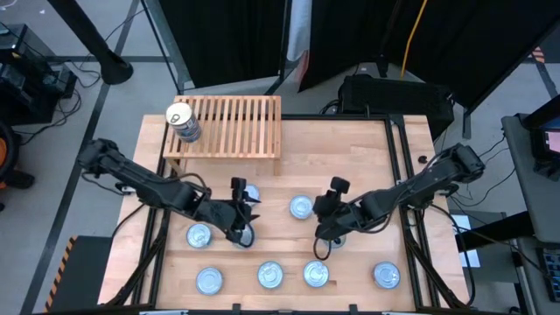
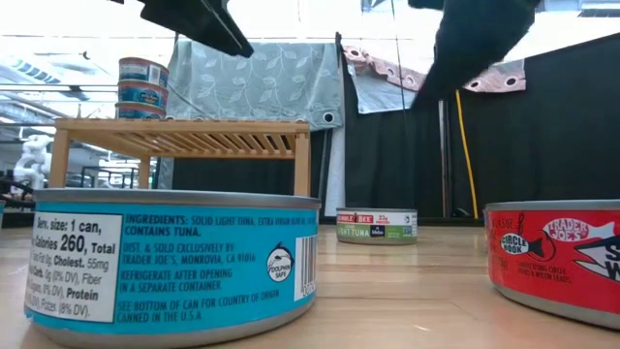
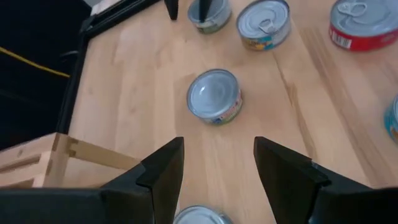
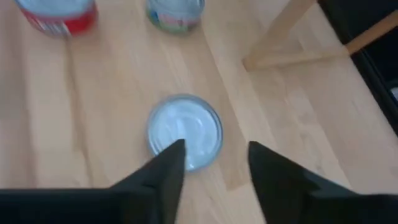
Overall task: Stack canned seafood by type on shelf
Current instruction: Put the center green can on the shelf
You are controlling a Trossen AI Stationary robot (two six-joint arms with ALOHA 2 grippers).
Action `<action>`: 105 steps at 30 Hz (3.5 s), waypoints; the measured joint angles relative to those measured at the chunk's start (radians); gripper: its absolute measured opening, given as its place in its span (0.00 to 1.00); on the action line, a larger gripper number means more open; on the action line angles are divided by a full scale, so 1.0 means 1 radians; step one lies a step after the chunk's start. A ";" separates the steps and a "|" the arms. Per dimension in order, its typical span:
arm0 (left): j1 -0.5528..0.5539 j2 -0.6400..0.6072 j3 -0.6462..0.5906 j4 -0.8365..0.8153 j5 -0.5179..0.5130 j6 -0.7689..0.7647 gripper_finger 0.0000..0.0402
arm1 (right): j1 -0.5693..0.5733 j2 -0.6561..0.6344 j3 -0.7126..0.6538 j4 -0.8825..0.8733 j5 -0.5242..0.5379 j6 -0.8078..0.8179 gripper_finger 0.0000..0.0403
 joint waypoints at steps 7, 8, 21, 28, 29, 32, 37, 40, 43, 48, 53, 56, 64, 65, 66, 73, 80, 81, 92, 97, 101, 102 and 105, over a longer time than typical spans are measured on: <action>0.020 0.021 0.000 0.035 0.005 0.009 0.50 | -0.062 0.004 -0.142 0.201 -0.122 -0.060 0.04; 0.022 0.021 0.000 0.037 0.006 0.009 0.50 | -0.076 0.003 -0.159 0.226 -0.140 -0.060 0.02; 0.065 0.044 0.000 0.076 0.058 0.012 0.50 | -0.156 0.002 -0.289 0.427 -0.288 -0.035 0.01; 0.088 0.156 0.001 0.266 0.150 0.112 0.50 | -0.157 0.005 -0.294 0.430 -0.288 -0.038 0.00; 0.088 0.175 0.001 0.279 0.160 0.127 0.50 | -0.157 0.006 -0.294 0.429 -0.288 -0.039 0.00; 0.088 0.224 0.001 0.321 0.170 0.159 0.50 | -0.157 0.006 -0.294 0.429 -0.288 -0.043 0.00; 0.092 0.274 0.001 0.346 0.169 0.186 0.50 | -0.157 0.006 -0.294 0.431 -0.288 -0.045 0.00; 0.092 0.284 0.001 0.359 0.169 0.186 0.50 | -0.157 0.006 -0.294 0.433 -0.288 -0.040 0.00; 0.093 0.285 0.001 0.378 0.169 0.187 0.50 | -0.157 0.006 -0.294 0.432 -0.288 -0.041 0.00; 0.105 0.285 0.001 0.379 0.170 0.186 0.50 | -0.157 0.006 -0.294 0.433 -0.288 -0.045 0.00; 0.117 0.285 0.001 0.377 0.185 0.184 0.50 | -0.157 0.006 -0.294 0.433 -0.293 -0.025 0.00; 0.117 0.285 0.001 0.376 0.186 0.184 0.50 | -0.163 0.006 -0.294 0.433 -0.319 -0.001 0.00; 0.117 0.285 0.001 0.374 0.186 0.183 0.50 | -0.168 0.024 -0.294 0.438 -0.316 0.001 0.00; 0.117 0.285 0.001 0.374 0.186 0.183 0.50 | -0.169 0.031 -0.294 0.435 -0.316 0.003 0.00; 0.117 0.285 0.001 0.374 0.187 0.183 0.50 | -0.170 0.042 -0.294 0.440 -0.317 0.003 0.00; 0.117 0.285 0.001 0.366 0.187 0.183 0.50 | -0.198 0.101 -0.290 0.494 -0.380 0.003 0.00; 0.117 0.285 0.001 0.365 0.187 0.184 0.50 | -0.203 0.070 -0.289 0.464 -0.394 -0.007 0.00; 0.117 0.285 0.001 0.362 0.187 0.184 0.50 | -0.202 0.060 -0.288 0.456 -0.397 -0.011 0.00; 0.117 0.285 0.001 0.362 0.187 0.184 0.50 | -0.187 0.056 -0.271 0.427 -0.392 -0.016 0.00; 0.117 0.285 0.001 0.366 0.187 0.184 0.50 | -0.188 0.094 -0.268 0.419 -0.385 -0.005 0.00; 0.117 0.285 0.001 0.365 0.187 0.184 0.50 | -0.188 0.092 -0.267 0.421 -0.386 -0.004 0.00; 0.117 0.285 0.001 0.364 0.187 0.184 0.50 | -0.188 0.088 -0.268 0.419 -0.386 -0.004 0.00; 0.117 0.285 0.001 0.362 0.187 0.184 0.50 | -0.188 0.069 -0.258 0.383 -0.393 -0.012 0.00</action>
